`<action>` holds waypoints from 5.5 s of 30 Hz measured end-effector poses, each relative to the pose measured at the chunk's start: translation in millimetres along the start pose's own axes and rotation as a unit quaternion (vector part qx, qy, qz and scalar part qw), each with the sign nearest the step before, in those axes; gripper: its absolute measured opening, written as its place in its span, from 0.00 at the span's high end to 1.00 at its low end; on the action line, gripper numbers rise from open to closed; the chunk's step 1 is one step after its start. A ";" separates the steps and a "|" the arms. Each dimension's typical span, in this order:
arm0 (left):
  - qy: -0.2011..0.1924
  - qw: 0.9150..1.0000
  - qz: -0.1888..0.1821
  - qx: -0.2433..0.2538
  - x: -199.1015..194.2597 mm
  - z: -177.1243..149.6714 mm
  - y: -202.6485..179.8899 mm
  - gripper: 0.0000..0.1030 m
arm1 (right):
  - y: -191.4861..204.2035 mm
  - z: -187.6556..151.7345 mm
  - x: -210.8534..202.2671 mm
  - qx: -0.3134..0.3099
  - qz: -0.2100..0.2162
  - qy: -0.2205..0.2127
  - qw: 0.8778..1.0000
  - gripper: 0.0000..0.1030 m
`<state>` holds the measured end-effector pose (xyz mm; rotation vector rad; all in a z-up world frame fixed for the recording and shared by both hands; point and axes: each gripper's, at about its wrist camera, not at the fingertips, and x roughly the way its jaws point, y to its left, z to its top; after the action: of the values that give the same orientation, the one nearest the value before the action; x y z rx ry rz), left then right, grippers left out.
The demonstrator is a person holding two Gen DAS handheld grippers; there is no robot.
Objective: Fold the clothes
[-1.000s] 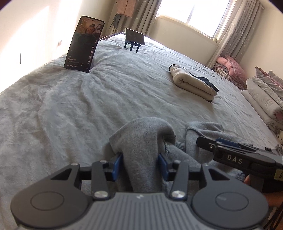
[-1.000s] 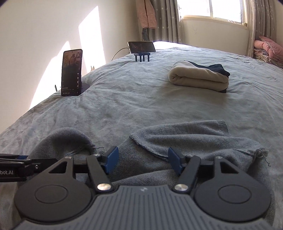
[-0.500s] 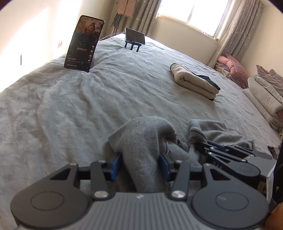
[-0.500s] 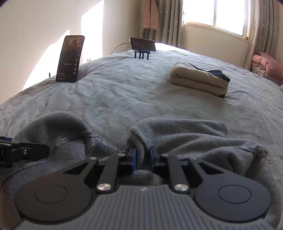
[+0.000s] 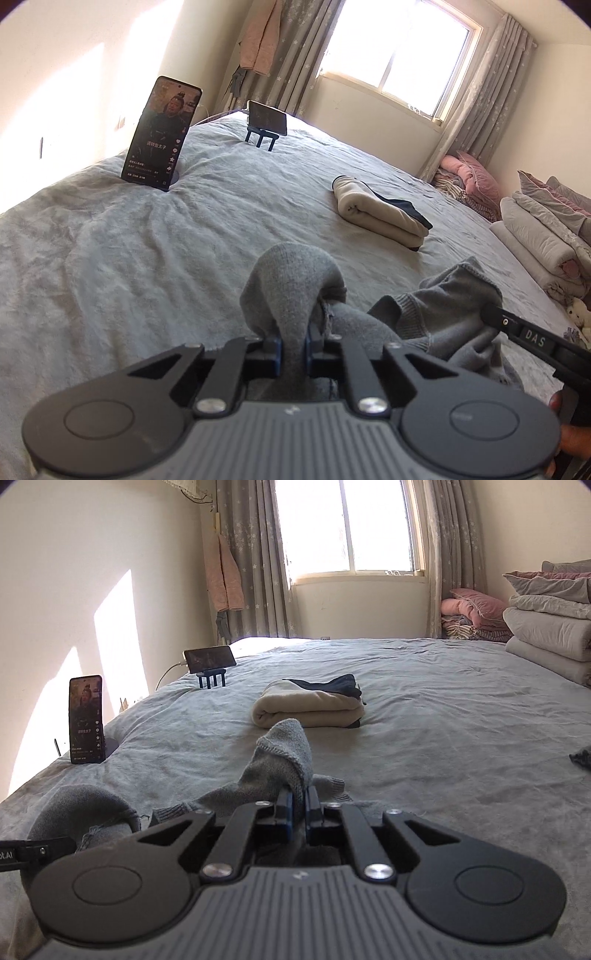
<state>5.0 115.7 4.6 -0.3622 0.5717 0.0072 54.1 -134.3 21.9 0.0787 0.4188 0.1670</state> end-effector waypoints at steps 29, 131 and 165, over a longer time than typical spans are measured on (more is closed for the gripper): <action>0.133 0.961 -0.140 0.197 -8.9 -48.0 -39.5 0.90 | -106.0 -59.0 -45.2 0.011 0.005 0.155 0.988 0.93; 0.136 0.971 -0.156 0.118 -56.4 -24.8 32.9 0.95 | -115.4 -38.4 -90.7 -0.074 0.005 0.060 0.995 0.92; 0.124 0.960 -0.154 0.199 -26.4 -42.9 -6.5 0.91 | -111.9 -61.4 -92.1 -0.160 0.045 0.025 0.986 0.45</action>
<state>-39.2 97.6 -12.7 -0.0540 0.7426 -0.4548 -37.7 -258.1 -9.6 -0.2240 0.4343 0.3230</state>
